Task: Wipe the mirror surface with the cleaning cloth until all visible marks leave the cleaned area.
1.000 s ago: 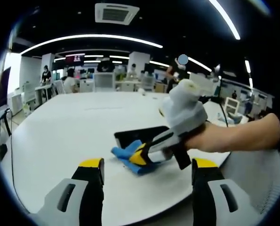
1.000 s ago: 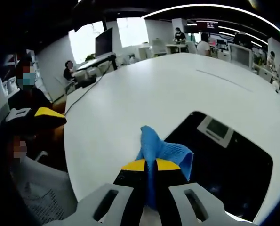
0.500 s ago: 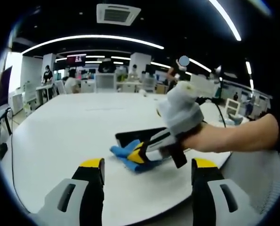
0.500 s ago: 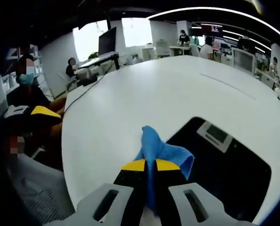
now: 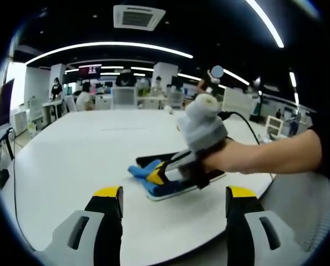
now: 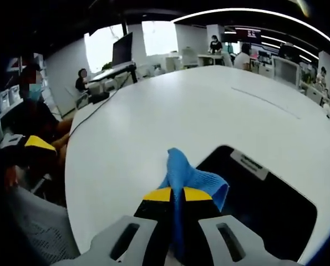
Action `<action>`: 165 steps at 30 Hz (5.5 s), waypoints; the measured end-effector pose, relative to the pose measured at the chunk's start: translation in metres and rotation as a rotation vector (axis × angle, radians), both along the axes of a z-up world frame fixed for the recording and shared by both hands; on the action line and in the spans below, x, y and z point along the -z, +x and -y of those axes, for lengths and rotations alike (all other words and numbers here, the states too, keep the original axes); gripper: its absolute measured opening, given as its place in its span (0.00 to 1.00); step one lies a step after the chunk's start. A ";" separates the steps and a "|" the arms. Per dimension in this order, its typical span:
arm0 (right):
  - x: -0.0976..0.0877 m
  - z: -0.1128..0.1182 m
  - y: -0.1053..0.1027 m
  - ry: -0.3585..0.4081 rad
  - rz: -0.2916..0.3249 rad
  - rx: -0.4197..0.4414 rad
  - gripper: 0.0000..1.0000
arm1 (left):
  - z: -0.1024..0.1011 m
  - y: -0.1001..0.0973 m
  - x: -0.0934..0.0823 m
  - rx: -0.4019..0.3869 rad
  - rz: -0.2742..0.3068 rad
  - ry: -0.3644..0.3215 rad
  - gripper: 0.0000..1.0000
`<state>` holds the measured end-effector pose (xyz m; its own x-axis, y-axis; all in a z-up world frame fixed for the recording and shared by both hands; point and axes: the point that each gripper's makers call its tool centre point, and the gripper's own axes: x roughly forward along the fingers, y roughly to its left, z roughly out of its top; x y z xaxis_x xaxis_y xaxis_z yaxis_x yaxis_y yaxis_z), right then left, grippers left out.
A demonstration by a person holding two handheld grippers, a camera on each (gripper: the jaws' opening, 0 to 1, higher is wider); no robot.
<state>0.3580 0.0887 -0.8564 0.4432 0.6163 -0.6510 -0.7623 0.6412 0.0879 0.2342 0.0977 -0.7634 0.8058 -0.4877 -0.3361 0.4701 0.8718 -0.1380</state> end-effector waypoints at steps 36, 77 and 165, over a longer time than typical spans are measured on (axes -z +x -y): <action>-0.005 0.005 0.069 0.048 0.027 0.120 0.00 | 0.001 0.000 -0.001 0.004 0.007 -0.007 0.74; -0.003 0.028 0.089 -0.008 0.055 0.123 0.00 | -0.003 0.002 -0.003 -0.020 0.013 -0.021 0.73; -0.002 0.058 -0.030 0.042 -0.007 0.117 0.00 | -0.006 0.000 -0.004 -0.049 0.018 -0.025 0.69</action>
<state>0.3277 0.0310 -0.8548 0.5091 0.5879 -0.6286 -0.6821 0.7210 0.1219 0.2340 0.1037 -0.7594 0.8345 -0.4555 -0.3100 0.4296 0.8902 -0.1516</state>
